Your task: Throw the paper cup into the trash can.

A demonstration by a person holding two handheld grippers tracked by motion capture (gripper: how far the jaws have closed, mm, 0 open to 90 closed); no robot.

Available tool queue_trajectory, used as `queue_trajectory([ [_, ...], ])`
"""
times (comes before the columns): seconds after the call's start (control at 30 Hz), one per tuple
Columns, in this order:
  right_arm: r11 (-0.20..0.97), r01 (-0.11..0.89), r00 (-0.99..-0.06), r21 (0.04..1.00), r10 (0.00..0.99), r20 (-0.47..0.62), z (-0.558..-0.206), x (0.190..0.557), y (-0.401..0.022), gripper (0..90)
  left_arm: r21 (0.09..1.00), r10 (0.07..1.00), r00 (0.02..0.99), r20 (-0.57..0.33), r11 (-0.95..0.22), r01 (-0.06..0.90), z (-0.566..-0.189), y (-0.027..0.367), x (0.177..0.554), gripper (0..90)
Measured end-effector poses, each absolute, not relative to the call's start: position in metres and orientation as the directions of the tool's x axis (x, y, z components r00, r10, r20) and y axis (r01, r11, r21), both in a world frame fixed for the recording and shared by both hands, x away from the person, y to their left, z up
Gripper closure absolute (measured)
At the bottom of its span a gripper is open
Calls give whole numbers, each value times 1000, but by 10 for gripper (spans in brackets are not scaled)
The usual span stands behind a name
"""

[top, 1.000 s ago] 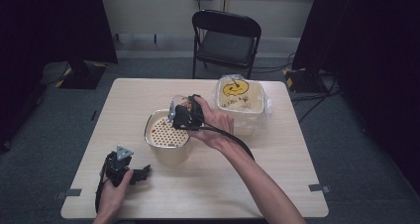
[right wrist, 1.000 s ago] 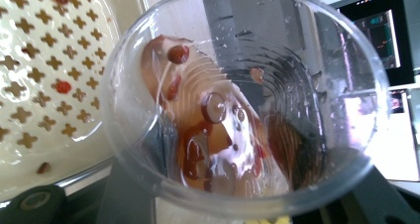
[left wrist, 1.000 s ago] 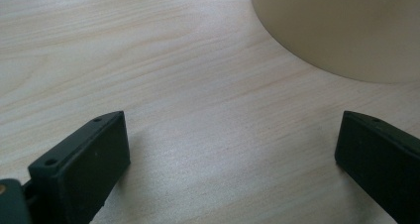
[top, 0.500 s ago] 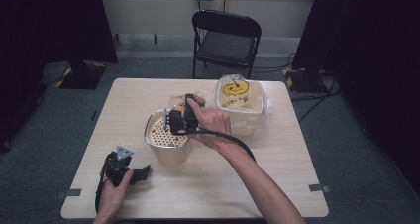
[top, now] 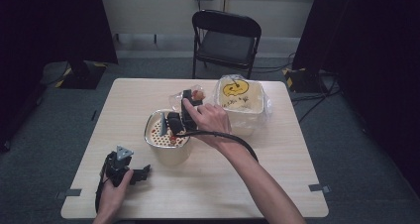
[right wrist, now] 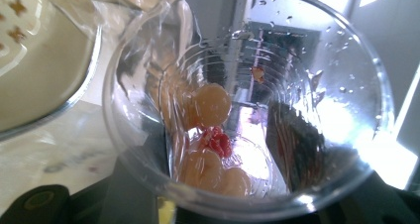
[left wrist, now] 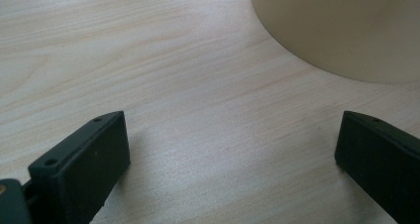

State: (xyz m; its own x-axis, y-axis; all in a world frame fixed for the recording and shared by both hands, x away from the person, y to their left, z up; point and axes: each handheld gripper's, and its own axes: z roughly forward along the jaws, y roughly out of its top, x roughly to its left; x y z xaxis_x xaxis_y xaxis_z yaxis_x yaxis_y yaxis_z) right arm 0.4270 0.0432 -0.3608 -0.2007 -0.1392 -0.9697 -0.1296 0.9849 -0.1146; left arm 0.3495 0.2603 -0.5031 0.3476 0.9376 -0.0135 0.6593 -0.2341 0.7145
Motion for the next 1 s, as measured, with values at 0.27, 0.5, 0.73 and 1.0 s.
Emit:
queue_trajectory([
  [0.27, 966, -150, -124, -209, -228, -966, -364, 425, 45, 520, 713, 937, 348, -11, -237, 660, -503, 260, 350, 0],
  [0.5, 957, -131, -72, -257, -268, -961, -362, 424, 44, 521, 713, 937, 348, -11, -236, 660, -503, 260, 350, 0],
  [0.73, 931, -128, 12, -342, -343, -939, -362, 423, 44, 525, 713, 937, 348, -12, -236, 660, -503, 260, 350, 0],
  [1.0, 884, -106, 116, -455, -443, -889, -369, 421, 45, 528, 713, 937, 348, -11, -237, 660, -503, 260, 350, 0],
])
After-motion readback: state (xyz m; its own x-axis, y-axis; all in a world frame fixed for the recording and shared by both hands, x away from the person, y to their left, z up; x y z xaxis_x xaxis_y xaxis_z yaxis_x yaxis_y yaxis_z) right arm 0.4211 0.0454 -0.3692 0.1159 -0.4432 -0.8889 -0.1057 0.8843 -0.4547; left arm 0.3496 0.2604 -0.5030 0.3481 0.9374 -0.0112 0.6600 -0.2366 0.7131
